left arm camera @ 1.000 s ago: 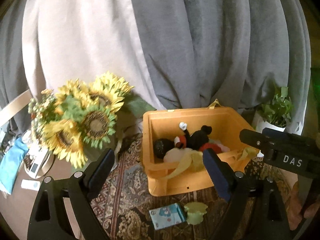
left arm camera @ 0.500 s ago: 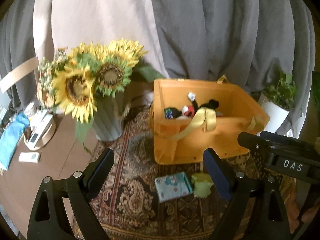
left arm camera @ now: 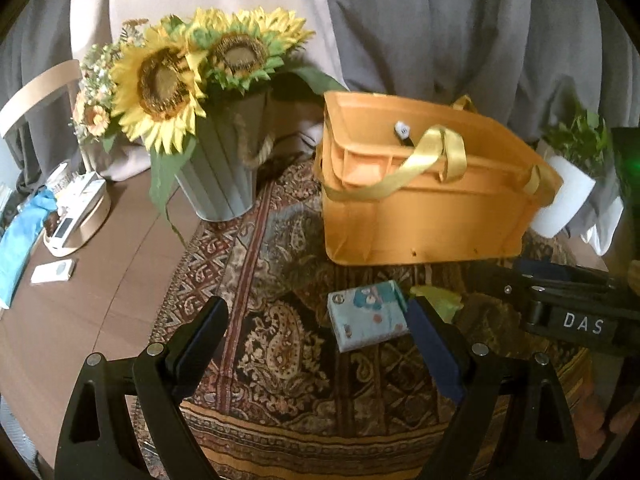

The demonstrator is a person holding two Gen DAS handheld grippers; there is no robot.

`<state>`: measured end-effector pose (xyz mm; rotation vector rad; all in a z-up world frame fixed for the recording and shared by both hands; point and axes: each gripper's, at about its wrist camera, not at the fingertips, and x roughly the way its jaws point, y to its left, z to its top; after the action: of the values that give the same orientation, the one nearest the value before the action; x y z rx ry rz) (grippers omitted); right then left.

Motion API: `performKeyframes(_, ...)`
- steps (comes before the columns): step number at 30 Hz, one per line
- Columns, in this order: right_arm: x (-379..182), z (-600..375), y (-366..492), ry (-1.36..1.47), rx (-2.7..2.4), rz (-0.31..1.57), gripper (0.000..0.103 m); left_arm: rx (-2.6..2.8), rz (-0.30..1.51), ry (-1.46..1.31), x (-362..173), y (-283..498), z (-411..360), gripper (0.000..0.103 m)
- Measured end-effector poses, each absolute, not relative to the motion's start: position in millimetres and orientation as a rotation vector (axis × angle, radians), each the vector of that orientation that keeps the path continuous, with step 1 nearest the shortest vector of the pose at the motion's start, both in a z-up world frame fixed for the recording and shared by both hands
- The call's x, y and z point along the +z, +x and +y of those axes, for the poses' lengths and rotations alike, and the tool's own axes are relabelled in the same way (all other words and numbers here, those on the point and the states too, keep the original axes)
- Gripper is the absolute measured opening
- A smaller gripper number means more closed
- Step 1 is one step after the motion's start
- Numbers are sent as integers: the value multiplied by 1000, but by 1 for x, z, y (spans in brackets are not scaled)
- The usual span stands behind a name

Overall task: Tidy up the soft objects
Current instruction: 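Withdraw both tools from the crate toward the blue pouch and green frog, then grasp the blue cartoon pouch with the left tool while the right tool grasps the green frog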

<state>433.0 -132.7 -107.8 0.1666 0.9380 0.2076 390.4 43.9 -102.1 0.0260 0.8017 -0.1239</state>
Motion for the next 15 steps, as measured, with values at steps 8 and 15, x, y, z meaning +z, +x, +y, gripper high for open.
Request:
performKeyframes(8, -133, -127, 434, 176, 195, 1007, 74, -199, 819, 100, -123, 390, 46, 92)
performKeyframes(15, -140, -111, 425, 178, 165, 1010, 74, -303, 810, 196, -130, 397, 50, 92)
